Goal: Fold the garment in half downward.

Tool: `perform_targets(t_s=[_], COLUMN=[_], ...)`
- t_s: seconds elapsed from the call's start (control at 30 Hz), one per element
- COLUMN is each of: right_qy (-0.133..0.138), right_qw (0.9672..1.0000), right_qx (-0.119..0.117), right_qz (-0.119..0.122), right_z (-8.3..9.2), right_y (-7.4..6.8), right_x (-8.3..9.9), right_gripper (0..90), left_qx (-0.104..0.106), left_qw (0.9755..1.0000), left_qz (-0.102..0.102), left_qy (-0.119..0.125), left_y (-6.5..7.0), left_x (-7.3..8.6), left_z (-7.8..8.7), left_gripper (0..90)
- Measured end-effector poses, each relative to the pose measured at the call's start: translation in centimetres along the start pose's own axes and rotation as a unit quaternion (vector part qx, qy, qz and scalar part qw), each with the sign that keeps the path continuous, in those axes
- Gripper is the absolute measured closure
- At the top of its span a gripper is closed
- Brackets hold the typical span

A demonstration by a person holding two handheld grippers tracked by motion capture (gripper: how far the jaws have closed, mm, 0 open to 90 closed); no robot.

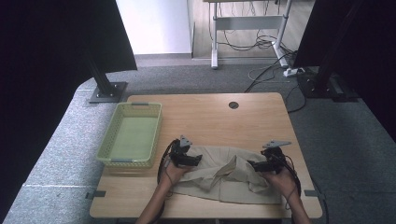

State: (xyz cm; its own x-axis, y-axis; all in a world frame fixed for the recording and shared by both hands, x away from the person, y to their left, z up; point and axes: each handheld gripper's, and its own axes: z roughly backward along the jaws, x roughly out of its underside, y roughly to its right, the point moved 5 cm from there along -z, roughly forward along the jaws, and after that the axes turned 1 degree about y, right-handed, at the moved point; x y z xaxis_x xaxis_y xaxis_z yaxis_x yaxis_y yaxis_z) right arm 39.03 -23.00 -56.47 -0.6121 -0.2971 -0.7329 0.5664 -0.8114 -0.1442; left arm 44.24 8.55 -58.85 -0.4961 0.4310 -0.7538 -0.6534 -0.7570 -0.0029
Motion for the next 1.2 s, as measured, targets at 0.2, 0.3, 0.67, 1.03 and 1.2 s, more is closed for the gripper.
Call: perform_targets(t_s=[0.2,0.3,0.67,1.03,1.2], right_qy=[0.016,0.017,0.033,0.02,0.028], right_qw=[0.9991,0.9987,0.9968,0.9965,0.9969], right_qx=[-0.005,-0.009,0.004,-0.018,-0.013], right_qz=[0.039,0.047,0.073,0.079,0.072], right_z=[2.2,2.7,5.0,3.9,5.3], right_y=[-2.5,-3.3,-4.9,-6.7,-6.8], right_x=[0.8,1.5,2.3,2.6,3.3], right_gripper=[17.5,17.5,17.4,16.9,16.8], left_qx=[0.0,0.0,-0.009,-0.037,-0.034], left_qw=[1.0,1.0,0.9999,0.9988,0.9989], left_qz=[0.0,0.0,0.009,0.033,0.031], left_qy=[0.0,0.0,0.001,0.002,0.0], left_y=[0.0,0.0,0.0,-0.2,-0.2], left_x=[0.0,0.0,0.2,0.4,0.5], left_z=[0.0,0.1,0.2,0.5,0.5], left_gripper=[13.4,13.4,14.0,14.0,13.6])
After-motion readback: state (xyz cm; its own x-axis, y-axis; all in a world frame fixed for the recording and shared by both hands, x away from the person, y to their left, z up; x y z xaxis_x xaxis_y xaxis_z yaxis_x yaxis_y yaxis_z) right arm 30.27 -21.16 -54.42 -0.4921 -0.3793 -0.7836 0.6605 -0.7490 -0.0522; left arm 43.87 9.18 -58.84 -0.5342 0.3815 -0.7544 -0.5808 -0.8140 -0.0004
